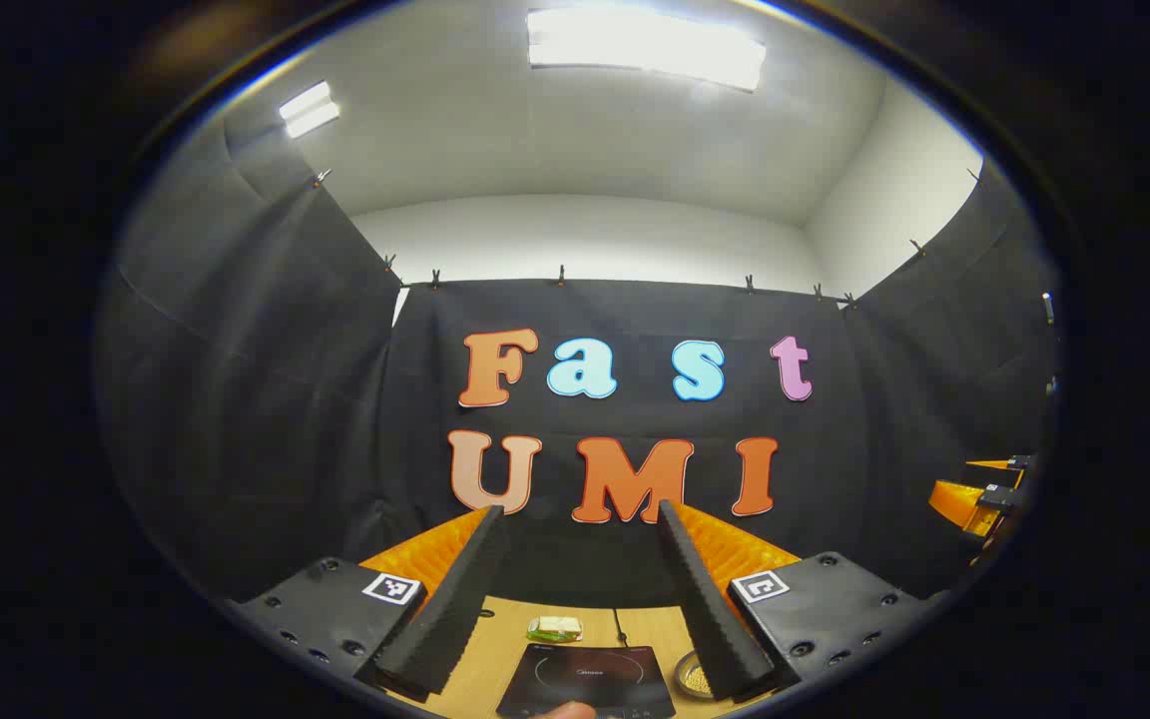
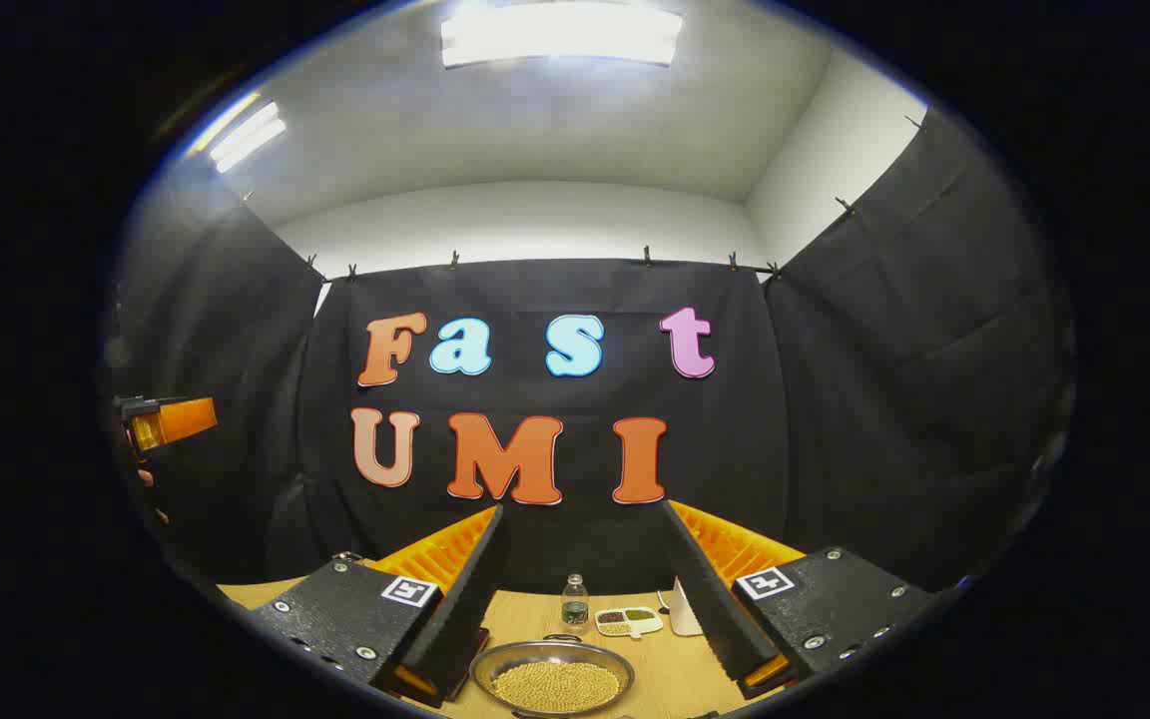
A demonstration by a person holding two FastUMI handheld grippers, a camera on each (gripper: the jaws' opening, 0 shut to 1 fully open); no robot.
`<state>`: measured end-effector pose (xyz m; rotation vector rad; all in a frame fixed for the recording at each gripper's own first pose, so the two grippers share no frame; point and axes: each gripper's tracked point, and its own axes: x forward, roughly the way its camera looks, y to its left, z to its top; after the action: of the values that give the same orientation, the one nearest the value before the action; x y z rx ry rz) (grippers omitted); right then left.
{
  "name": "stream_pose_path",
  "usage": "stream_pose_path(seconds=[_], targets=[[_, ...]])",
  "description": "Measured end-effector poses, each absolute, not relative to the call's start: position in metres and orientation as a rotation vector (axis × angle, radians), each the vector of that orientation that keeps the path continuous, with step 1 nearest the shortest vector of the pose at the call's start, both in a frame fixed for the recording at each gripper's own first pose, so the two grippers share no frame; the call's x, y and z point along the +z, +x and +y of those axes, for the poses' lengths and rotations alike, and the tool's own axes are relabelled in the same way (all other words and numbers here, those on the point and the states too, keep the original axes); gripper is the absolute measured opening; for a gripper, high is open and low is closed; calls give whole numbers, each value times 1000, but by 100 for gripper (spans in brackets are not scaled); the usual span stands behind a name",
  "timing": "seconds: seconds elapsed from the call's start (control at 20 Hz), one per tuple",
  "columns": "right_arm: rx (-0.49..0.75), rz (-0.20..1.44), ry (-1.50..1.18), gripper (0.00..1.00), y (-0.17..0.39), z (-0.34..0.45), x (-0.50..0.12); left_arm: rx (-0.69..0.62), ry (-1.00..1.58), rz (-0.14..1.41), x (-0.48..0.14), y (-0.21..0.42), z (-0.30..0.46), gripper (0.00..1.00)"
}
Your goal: First push the handle of the pot to place it horizontally, then grasp the pot with both hands and set it on the induction cooktop.
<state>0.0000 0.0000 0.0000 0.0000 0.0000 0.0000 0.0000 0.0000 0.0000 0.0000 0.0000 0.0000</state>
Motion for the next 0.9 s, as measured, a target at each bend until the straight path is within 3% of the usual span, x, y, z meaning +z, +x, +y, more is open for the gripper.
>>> stream_pose_path(seconds=[0.9], targets=[[-1,32,57,93,40,-13,-17,6,-5,31,-37,73,4,98]])
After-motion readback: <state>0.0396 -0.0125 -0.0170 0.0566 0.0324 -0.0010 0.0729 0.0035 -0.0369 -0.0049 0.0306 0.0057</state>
